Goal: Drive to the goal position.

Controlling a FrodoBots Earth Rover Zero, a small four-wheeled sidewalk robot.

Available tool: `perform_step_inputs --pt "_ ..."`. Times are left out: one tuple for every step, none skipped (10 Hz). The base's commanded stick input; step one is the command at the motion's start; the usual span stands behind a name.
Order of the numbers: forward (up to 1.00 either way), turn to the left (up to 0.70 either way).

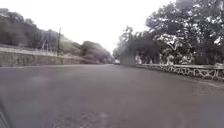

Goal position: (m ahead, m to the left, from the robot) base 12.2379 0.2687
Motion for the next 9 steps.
perform_step_inputs --pt "1.0 0.02" --pt "1.0 0.03" --pt "1.0 0.03" --pt "1.0 0.02" --pt "1.0 0.02" --pt "1.0 0.03" --pt "1.0 0.03" --pt "1.0 0.02" --pt "1.0 0.02"
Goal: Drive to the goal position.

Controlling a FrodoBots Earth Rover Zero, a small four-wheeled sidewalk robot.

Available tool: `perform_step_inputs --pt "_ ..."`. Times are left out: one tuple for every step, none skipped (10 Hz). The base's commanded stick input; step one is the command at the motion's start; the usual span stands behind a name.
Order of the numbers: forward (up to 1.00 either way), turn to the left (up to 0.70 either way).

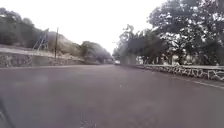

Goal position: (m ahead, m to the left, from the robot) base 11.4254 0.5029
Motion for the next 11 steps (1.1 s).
perform_step_inputs --pt "1.0 0.02" --pt "1.0 0.0" --pt "1.0 0.0" --pt "1.0 0.0" --pt "1.0 0.0" --pt "1.0 0.0" --pt "1.0 0.0" --pt "1.0 0.0" --pt "1.0 0.0" --pt "1.0 0.0" --pt "1.0 0.0"
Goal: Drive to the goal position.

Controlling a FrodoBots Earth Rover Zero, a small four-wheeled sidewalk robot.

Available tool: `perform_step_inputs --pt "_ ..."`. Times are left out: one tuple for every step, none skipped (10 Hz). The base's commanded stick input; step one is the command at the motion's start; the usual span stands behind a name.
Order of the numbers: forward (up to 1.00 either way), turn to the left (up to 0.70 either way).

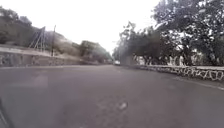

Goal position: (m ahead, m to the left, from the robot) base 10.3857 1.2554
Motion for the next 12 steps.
perform_step_inputs --pt "1.0 0.0" --pt "1.0 0.0" --pt "1.0 0.0" --pt "1.0 0.0" --pt "1.0 0.02" --pt "1.0 0.02" --pt "1.0 0.02" --pt "1.0 0.02" --pt "1.0 0.02" --pt "1.0 0.02" --pt "1.0 0.02" --pt "1.0 0.02"
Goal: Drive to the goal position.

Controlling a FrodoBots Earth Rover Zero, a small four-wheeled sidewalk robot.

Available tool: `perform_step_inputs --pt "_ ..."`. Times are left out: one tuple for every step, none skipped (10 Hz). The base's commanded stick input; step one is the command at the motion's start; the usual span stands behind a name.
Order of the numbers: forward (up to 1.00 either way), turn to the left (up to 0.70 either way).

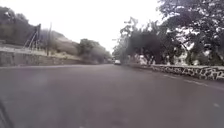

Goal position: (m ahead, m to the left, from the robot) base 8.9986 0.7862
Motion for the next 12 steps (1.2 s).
perform_step_inputs --pt "1.0 0.02" --pt "1.0 0.02" --pt "1.0 0.02" --pt "1.0 0.02" --pt "1.0 0.02" --pt "1.0 0.02" --pt "1.0 0.02" --pt "1.0 0.01" --pt "1.0 0.0" --pt "1.0 0.0" --pt "1.0 0.0" --pt "1.0 0.0"
